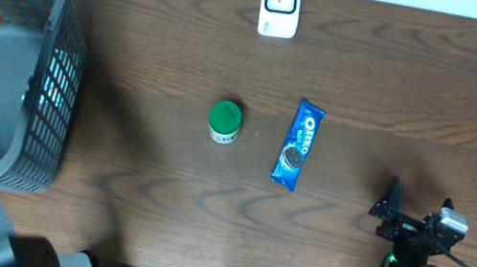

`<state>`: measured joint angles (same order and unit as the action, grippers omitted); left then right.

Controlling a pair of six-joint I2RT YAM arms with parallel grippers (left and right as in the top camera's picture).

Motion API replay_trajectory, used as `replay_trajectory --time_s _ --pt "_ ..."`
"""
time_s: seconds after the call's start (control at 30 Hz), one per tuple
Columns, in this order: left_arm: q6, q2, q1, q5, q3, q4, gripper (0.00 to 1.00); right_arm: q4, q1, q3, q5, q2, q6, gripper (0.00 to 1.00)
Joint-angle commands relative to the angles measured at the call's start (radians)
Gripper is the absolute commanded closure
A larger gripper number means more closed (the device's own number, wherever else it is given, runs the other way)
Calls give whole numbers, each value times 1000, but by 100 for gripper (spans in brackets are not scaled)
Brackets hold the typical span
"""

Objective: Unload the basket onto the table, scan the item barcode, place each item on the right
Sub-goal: 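Lift the Kleenex pack out of the basket toward the table center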

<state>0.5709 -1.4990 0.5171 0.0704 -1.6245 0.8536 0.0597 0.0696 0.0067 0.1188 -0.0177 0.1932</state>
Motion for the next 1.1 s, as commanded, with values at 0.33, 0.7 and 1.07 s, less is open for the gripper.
replay_trajectory --time_s 0.33,0.7,1.07 --pt "-52 62 -138 -588 5 352 93 4 -5 -1 -5 2 -11 1" --pt "-103 62 -283 -575 2 286 93 4 -5 -1 -5 2 -11 1" --pt "-219 62 -351 -447 5 320 93 4 -5 -1 -5 2 -11 1"
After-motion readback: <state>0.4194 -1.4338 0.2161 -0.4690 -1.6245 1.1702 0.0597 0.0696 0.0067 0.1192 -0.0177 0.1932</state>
